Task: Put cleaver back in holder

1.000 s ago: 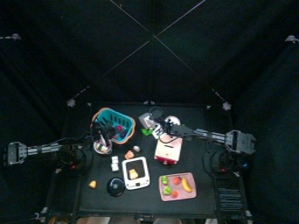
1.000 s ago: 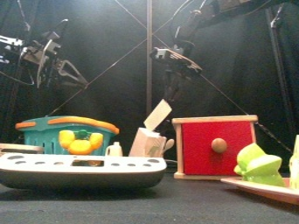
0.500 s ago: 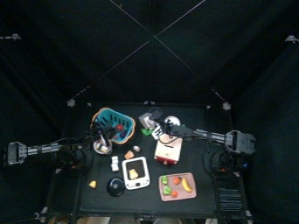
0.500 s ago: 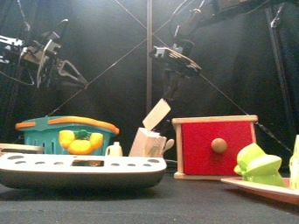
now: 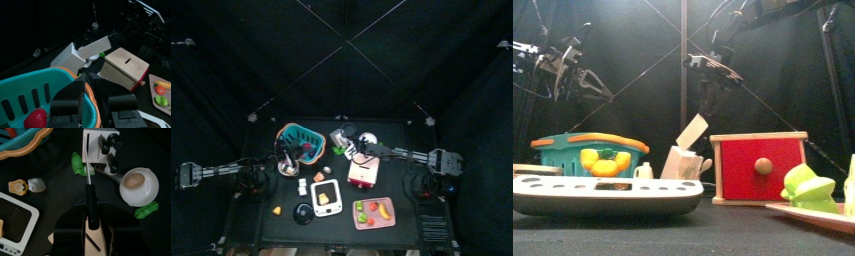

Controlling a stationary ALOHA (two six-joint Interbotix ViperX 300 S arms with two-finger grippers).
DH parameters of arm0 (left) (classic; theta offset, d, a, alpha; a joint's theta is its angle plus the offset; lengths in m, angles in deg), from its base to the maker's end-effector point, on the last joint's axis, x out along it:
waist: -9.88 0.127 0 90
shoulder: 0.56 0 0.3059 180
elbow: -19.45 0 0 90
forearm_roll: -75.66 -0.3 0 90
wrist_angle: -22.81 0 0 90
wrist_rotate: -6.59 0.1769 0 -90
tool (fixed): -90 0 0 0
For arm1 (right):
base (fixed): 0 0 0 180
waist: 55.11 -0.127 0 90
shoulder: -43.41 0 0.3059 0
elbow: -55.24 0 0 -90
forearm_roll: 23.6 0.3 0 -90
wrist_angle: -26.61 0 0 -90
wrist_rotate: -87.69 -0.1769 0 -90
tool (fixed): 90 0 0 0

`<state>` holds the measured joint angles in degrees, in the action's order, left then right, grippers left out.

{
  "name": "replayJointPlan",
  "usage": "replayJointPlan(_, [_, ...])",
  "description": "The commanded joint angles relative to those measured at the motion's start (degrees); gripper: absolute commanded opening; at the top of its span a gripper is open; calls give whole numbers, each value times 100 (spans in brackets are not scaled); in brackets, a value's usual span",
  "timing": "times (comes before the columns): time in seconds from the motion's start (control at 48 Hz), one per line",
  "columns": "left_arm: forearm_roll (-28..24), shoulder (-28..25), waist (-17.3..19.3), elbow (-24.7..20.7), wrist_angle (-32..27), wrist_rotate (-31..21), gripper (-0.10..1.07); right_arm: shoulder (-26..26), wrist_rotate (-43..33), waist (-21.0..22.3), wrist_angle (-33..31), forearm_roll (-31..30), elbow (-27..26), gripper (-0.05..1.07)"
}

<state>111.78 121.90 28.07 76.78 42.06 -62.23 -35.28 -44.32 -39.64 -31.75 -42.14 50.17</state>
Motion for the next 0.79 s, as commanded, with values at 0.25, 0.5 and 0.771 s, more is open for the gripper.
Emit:
replayJointPlan(0.25, [-9,-9,9,-70,18,9,61,-149,18,26,9,-62,-176,54])
replayJointPlan(0.5, [0,-9,9,-70,18,9,61,-149,18,26,-18,-62,-176,54])
replayJointPlan(0.771, [18,-9,9,-70,18,9,60,-97,18,26,-9,-53,-158,54])
